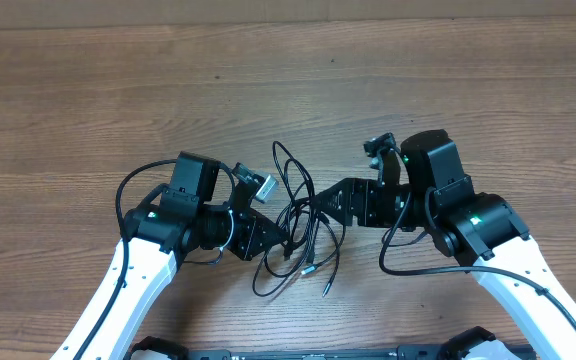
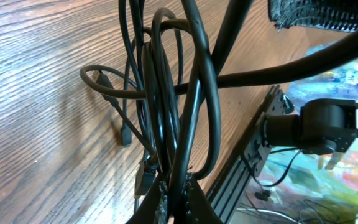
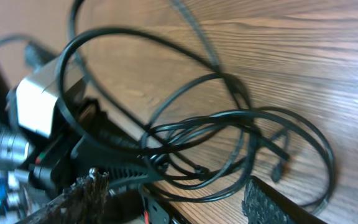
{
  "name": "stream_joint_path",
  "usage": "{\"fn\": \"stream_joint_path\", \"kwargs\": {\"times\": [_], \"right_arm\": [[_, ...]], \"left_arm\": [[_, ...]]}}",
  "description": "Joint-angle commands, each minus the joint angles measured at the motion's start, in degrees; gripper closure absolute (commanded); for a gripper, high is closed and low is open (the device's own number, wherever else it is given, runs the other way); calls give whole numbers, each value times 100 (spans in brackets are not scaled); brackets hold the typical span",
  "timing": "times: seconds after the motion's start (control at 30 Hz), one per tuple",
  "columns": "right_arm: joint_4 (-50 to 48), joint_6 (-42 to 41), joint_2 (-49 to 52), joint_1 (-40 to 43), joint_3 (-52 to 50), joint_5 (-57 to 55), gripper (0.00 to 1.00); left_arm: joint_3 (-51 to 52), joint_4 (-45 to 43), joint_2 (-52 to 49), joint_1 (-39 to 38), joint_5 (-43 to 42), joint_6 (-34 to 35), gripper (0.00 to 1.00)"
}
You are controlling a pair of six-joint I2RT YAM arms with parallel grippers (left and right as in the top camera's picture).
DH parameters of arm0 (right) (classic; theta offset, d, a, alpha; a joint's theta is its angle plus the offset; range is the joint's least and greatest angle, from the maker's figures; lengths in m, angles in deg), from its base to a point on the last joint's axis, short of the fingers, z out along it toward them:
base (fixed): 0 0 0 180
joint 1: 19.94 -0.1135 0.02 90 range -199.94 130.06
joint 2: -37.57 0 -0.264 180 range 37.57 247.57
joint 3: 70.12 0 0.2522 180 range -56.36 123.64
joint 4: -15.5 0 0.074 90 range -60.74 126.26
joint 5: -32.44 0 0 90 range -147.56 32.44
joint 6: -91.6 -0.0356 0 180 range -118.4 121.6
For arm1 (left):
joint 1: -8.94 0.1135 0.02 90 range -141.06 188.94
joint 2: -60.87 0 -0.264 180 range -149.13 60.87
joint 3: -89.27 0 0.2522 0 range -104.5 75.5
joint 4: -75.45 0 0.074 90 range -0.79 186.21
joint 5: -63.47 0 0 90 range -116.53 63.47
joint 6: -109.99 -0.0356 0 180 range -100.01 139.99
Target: Untangle cables
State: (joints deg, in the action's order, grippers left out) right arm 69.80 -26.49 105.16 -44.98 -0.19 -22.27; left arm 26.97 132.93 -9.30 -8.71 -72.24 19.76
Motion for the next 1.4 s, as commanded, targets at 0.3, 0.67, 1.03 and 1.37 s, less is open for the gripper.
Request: {"fn": "stream_joint_path", "kwargs": {"times": [0.3,0.67,1.03,1.37], "right_arm": [[-734,1056,168,-872,4,-166,28],[-1742,979,686,-1025,4,-1003,57],[-1316,518,691,-1025,4,-2164,96],[621,-1766,688,-160,7,-4618,96]], "left_arm": [[-107,-98,7,-4,-608,-85,96],[-107,-61,7,-4,-835,-109,96],[-107,-52,7,-4,-831,-109,96],[-107,238,7,0,1650,1165,96]]}}
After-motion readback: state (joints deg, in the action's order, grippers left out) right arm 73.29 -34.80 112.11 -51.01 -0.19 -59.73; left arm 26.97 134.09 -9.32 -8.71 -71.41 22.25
